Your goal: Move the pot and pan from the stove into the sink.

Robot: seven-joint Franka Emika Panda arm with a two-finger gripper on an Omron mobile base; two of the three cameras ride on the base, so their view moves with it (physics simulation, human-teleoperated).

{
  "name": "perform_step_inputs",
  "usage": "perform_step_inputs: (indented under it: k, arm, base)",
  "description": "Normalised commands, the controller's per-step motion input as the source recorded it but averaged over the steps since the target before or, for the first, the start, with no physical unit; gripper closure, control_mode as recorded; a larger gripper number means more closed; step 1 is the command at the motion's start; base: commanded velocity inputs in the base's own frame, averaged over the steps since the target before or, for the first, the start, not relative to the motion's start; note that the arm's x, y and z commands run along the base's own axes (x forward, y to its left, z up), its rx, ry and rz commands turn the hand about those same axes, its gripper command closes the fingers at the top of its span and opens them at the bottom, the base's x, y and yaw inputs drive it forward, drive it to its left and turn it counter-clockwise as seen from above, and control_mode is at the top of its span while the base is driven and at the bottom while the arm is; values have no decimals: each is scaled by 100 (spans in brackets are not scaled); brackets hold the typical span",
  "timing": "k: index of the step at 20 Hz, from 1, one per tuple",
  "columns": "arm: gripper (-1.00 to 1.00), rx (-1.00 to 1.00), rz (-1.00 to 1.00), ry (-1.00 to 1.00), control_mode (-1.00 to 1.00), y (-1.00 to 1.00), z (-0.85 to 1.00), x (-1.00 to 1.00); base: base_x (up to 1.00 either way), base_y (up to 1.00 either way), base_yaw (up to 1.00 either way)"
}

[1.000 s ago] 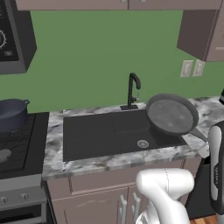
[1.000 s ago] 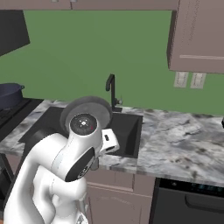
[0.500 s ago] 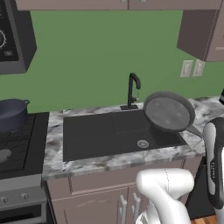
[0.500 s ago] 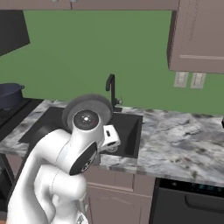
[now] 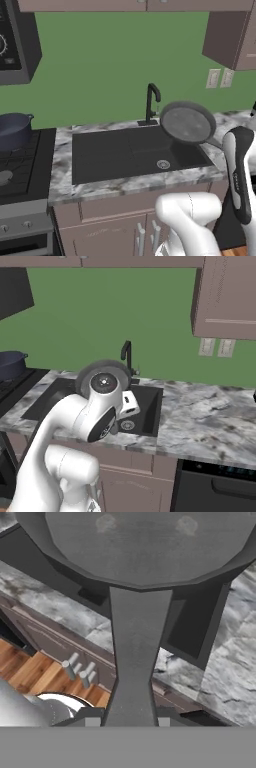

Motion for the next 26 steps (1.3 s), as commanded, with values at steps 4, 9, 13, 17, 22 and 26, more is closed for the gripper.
perform_step_inputs:
  k: [4,9,13,17,22,26]
  arm:
    - [100,0,0,4,-100,0,-1,34]
    - [100,0,0,7,-100,0,-2,30]
    - [100,0,0,8,-100,0,-3,14]
    - [100,-1,0,4,-100,0,-4,0]
    - [100,-4,0,4,-100,0,-11,0]
    - [100,-5,0,6,-100,0,-17,2]
  base:
    - [0,0,0]
    - [0,0,0]
    - [0,0,0]
    - [0,0,0]
    - [0,0,0]
    - [0,0,0]
